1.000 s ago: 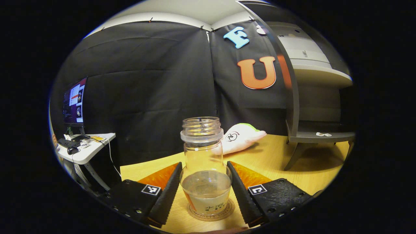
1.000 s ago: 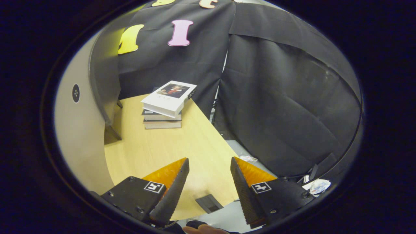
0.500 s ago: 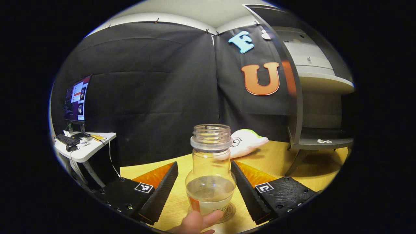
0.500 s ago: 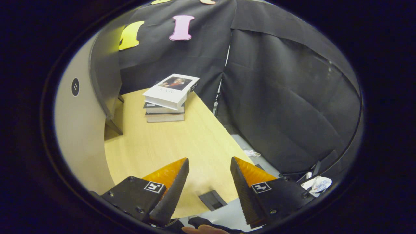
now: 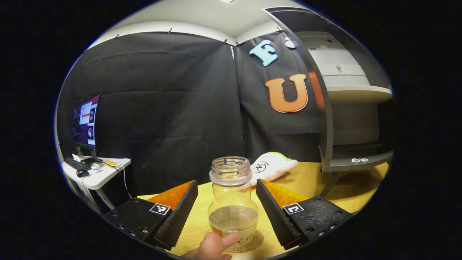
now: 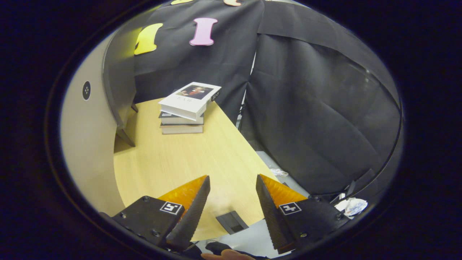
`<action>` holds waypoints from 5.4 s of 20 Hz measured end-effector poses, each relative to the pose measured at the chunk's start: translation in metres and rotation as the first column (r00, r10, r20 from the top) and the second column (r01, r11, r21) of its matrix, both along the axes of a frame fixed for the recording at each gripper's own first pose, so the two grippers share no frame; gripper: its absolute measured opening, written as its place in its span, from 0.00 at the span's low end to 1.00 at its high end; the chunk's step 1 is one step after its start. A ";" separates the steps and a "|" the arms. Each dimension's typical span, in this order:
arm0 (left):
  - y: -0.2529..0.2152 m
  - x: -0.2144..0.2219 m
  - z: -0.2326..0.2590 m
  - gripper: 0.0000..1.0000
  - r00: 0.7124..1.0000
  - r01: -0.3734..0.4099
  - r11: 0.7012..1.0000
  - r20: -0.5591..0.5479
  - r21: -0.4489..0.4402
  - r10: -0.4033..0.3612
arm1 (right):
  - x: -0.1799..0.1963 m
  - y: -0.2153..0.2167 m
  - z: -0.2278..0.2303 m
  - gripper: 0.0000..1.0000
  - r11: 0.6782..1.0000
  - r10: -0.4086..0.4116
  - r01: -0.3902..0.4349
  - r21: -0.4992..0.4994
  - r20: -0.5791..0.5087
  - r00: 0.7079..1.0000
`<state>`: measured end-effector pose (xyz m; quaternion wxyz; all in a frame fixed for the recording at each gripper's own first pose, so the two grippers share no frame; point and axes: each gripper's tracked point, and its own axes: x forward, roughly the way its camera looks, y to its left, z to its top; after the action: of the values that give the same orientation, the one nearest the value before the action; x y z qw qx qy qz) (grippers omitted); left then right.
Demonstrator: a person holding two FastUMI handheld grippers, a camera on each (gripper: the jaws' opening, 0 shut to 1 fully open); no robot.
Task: Open the cabinet door with the right hand, grasp the bottle in the cabinet with the left hand and place it on the coaster, then close the cabinet door with the right hand.
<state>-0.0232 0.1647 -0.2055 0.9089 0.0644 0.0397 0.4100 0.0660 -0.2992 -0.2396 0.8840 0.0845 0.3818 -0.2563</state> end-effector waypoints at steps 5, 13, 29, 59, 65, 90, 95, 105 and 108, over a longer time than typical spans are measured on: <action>-0.005 0.004 0.047 0.98 0.999 0.012 0.999 0.035 0.036 -0.013 | -0.001 -0.014 0.015 0.83 1.000 -0.025 0.025 -0.010 0.057 0.998; -0.037 0.019 0.197 0.96 0.985 0.142 0.973 0.068 0.182 -0.156 | 0.034 -0.050 0.091 0.83 0.996 -0.087 0.083 0.028 0.273 0.958; -0.288 0.031 0.304 0.96 0.763 0.647 0.763 -0.017 0.002 -0.647 | 0.007 0.040 0.327 0.80 0.756 0.418 -0.654 0.032 0.745 0.520; -0.180 0.029 0.267 0.96 0.836 0.549 0.833 -0.043 0.065 -0.547 | -0.042 0.262 0.331 0.81 0.216 0.788 -0.976 0.007 0.589 0.179; -0.151 0.024 0.264 0.95 0.854 0.520 0.851 -0.052 0.071 -0.518 | -0.037 0.304 0.340 0.81 0.191 0.810 -0.981 -0.011 0.566 0.152; -0.148 0.031 0.242 0.96 0.760 0.646 0.759 -0.031 -0.078 -0.650 | 0.023 0.299 0.334 0.82 0.924 0.312 -0.377 -0.064 0.697 0.645; -0.171 0.032 0.245 0.96 0.742 0.667 0.743 -0.036 -0.053 -0.669 | -0.038 0.278 0.357 0.82 0.969 0.179 -0.247 -0.019 0.742 0.646; -0.205 0.033 0.270 0.95 0.722 0.692 0.719 -0.026 0.059 -0.692 | -0.027 0.285 0.339 0.83 0.944 0.233 -0.330 -0.010 0.730 0.643; -0.199 0.028 0.263 0.95 0.728 0.686 0.727 -0.033 0.029 -0.685 | -0.025 0.289 0.334 0.83 0.939 0.242 -0.345 -0.003 0.719 0.652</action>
<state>0.0051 -0.0342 0.0578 0.9942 0.0963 0.0141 0.0460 0.0406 -0.0104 0.0943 0.9838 0.1728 0.0368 -0.0311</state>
